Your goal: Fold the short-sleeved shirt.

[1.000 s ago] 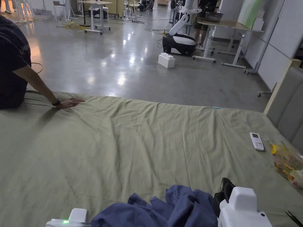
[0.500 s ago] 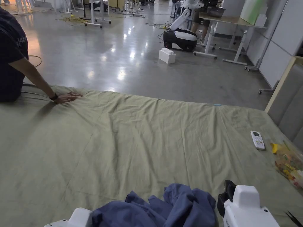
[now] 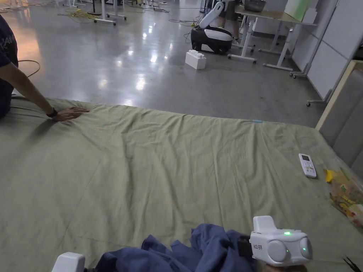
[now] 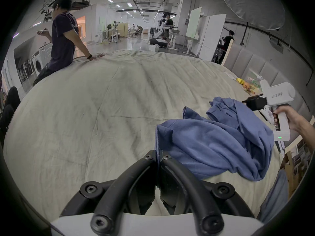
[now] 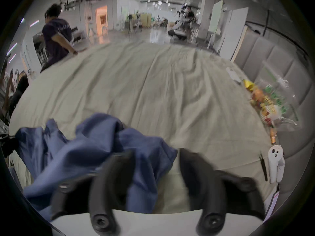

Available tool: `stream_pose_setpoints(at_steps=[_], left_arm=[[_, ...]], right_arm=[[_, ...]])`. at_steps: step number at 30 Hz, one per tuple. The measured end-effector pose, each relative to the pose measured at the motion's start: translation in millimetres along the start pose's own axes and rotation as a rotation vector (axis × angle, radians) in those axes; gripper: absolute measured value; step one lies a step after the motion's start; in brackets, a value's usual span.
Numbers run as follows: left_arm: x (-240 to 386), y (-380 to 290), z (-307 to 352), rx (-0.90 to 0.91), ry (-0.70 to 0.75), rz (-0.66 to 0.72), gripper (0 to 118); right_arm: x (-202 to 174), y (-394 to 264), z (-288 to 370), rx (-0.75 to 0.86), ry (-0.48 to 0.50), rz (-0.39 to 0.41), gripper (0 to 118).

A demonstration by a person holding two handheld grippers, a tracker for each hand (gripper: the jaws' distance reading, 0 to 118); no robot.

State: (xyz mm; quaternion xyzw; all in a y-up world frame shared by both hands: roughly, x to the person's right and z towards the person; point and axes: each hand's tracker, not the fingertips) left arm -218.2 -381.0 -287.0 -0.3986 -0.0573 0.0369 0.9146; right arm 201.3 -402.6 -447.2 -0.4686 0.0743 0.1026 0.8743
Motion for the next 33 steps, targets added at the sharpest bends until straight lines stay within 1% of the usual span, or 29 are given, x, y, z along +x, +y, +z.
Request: stream_pose_setpoints(at_steps=[1,2,4,6,7,8,9,10,11,12,13,15,16,18,20,23,24,25,27,29,33], left_arm=[[0.1,-0.4,-0.7,-0.003,0.01,-0.011,4],[4.7,0.9,-0.7,-0.016,0.012,-0.013,4],[4.7,-0.3,-2.4,-0.022,0.009,0.001,4],[1.0,-3.1,-8.2,-0.033,0.016,0.005,4],[0.2,-3.7,-9.5,-0.037,0.019,0.008,4],[-0.4,-4.3,-10.7,-0.04,0.018,0.013,4],[-0.6,-4.8,-11.9,-0.044,0.02,0.015,4],[1.2,-5.7,-12.0,-0.047,0.024,0.012,4],[1.6,-6.3,-12.9,-0.05,0.028,0.008,4],[1.8,-6.5,-14.3,-0.055,0.031,0.009,4],[1.7,-6.6,-15.1,-0.059,0.035,0.014,4],[-2.1,-7.3,-18.1,-0.059,0.038,0.032,4],[-2.1,-6.6,-17.9,-0.054,0.043,0.041,4],[-1.2,-5.7,-17.9,-0.056,0.049,0.04,4],[1.7,-4.5,-16.8,-0.055,0.064,0.01,4],[3.9,-1.9,-14.7,-0.054,0.077,0.004,4],[3.1,-0.6,-12.2,-0.044,0.058,0.013,4],[3.2,0.9,-9.7,-0.03,0.069,0.019,4],[2.1,5.6,-3.0,0.008,0.054,0.029,4],[0.0,13.0,6.2,0.045,0.051,0.049,4],[-2.6,35.3,27.3,0.111,0.038,0.031,4]], right_arm=[[0.3,-0.7,-9.3,-0.009,0.011,0.003,82],[-0.1,-1.5,-17.8,-0.025,0.017,0.012,84],[-1.2,-3.0,-35.0,-0.04,0.015,0.016,83],[-3.4,-5.7,-42.0,-0.043,0.017,0.012,78],[-4.4,-6.9,-40.8,-0.036,0.013,0.01,72],[-6.1,-6.7,-36.4,-0.027,0.012,0.012,56],[-8.0,-6.8,-30.8,-0.017,0.028,0.01,37],[-10.1,-8.8,-27.4,0.007,0.044,0.017,37],[-13.1,-10.0,-24.9,0.029,0.036,0.043,28],[-16.9,-11.8,-22.2,0.046,0.025,0.089,10],[-21.7,-13.6,-19.6,0.041,0.002,0.114,6],[-26.2,-18.3,-12.8,0.046,0.0,0.116,6],[-27.4,-19.8,-7.7,0.086,-0.025,0.106,6],[-26.4,-23.6,6.7,0.125,-0.022,0.057,6],[-24.5,-27.3,26.0,0.18,-0.007,0.012,6],[-24.0,-33.1,58.7,0.261,-0.041,-0.006,6],[-23.6,-35.4,74.3,0.285,-0.042,-0.024,6],[-21.9,-38.1,85.4,0.307,-0.042,-0.045,6],[-18.9,-44.2,106.6,0.352,-0.058,-0.063,6],[-12.2,-50.2,117.6,0.381,-0.073,-0.068,6],[-3.8,-51.4,155.2,0.446,-0.118,-0.063,6]])
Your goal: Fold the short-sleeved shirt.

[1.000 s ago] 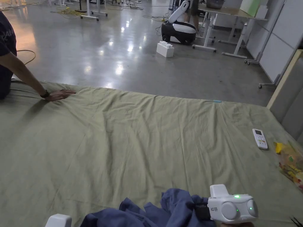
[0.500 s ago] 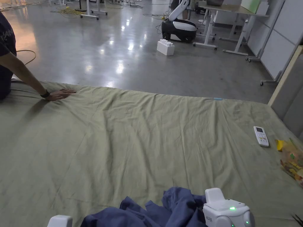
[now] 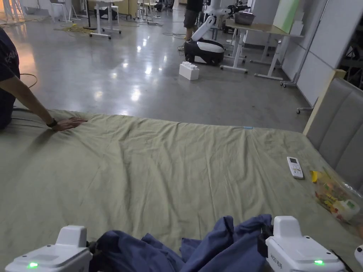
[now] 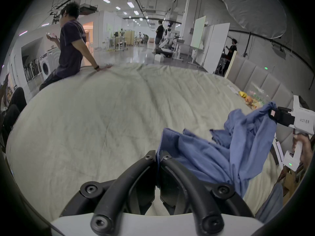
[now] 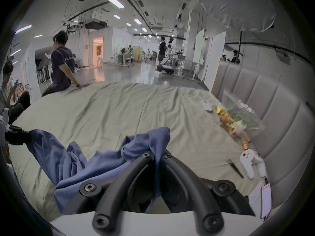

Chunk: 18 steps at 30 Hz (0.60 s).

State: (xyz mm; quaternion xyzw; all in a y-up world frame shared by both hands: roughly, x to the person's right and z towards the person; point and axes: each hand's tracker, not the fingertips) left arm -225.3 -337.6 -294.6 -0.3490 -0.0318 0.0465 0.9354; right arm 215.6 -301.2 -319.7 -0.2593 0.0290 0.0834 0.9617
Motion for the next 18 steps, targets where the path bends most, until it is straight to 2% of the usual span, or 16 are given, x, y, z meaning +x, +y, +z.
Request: stream_pose_setpoints(at_steps=[10,13,16,17,18], left_arm=[[-15.5,108.7,69.0,0.206,0.05,-0.046,4],[-23.8,141.3,87.7,0.263,0.083,-0.054,4],[-30.8,170.8,102.1,0.322,0.092,-0.048,4],[-34.1,183.1,103.0,0.337,0.099,-0.062,4],[-35.2,192.4,105.9,0.351,0.109,-0.077,4]], right_arm=[[36.1,75.9,69.1,0.221,-0.1,-0.015,6],[55.4,97.7,64.6,0.264,-0.123,-0.002,6],[56.7,132.2,79.6,0.329,-0.152,-0.023,6],[59.7,142.5,81.7,0.347,-0.135,-0.076,6],[59.9,150.1,81.2,0.344,-0.142,-0.096,6]])
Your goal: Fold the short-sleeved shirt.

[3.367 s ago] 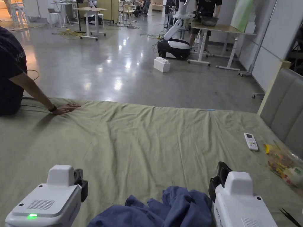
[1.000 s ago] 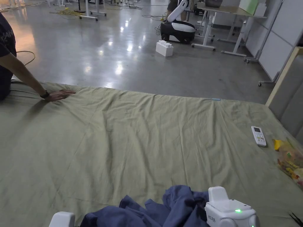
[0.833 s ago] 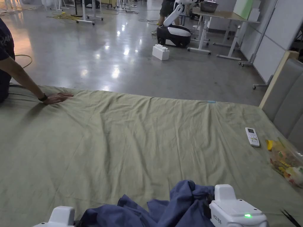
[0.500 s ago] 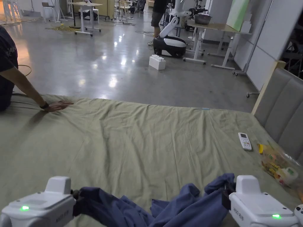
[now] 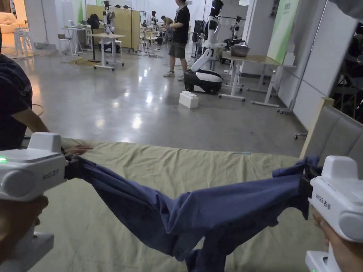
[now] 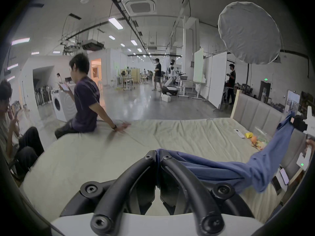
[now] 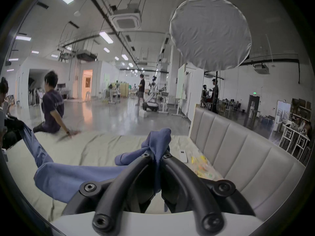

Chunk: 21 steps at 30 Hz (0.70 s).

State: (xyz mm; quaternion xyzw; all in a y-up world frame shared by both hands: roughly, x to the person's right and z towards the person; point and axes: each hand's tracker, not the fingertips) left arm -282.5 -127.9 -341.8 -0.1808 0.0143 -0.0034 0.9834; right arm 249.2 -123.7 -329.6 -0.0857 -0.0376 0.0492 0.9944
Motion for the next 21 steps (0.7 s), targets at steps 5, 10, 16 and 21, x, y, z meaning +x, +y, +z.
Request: stream_pose_setpoints(at_steps=[5,10,16,21], left_arm=[[-14.8,42.3,-7.9,0.002,0.036,0.058,4],[-30.7,62.5,-15.9,0.015,0.043,0.108,4],[-22.2,79.3,-11.7,0.028,0.079,0.08,4],[-22.8,77.6,-12.4,0.028,0.106,0.007,4]], right_arm=[[-0.4,44.1,-16.6,0.078,-0.047,0.015,6],[6.1,67.4,-36.4,0.08,-0.068,-0.002,6],[3.8,88.1,-61.7,0.071,-0.084,0.015,6],[-14.2,103.6,-80.1,0.098,-0.078,0.09,6]])
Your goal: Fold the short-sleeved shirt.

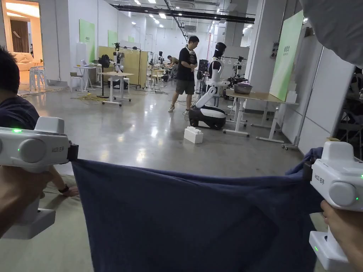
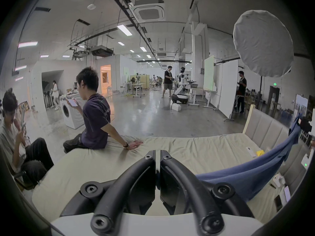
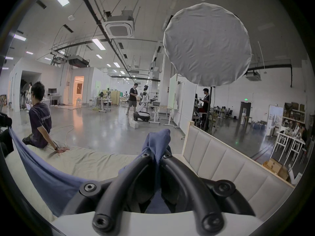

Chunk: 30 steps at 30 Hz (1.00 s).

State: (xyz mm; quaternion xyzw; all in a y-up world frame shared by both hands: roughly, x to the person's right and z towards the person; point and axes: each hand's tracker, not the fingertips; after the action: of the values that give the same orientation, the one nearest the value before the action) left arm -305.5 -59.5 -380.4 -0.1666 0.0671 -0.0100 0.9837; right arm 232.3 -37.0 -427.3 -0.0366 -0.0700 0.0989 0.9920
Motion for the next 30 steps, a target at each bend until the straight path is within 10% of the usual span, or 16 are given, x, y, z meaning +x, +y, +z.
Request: stream_pose_setpoints(at_steps=[21,30], left_arm=[[-4.1,115.1,-68.9,0.119,0.103,0.009,4],[-28.2,48.0,-80.8,0.089,0.088,-0.018,4]], right_arm=[[-36.8,86.2,-86.8,0.112,-0.008,-0.004,6],[-42.1,2.3,-69.2,0.042,0.03,0.024,6]])
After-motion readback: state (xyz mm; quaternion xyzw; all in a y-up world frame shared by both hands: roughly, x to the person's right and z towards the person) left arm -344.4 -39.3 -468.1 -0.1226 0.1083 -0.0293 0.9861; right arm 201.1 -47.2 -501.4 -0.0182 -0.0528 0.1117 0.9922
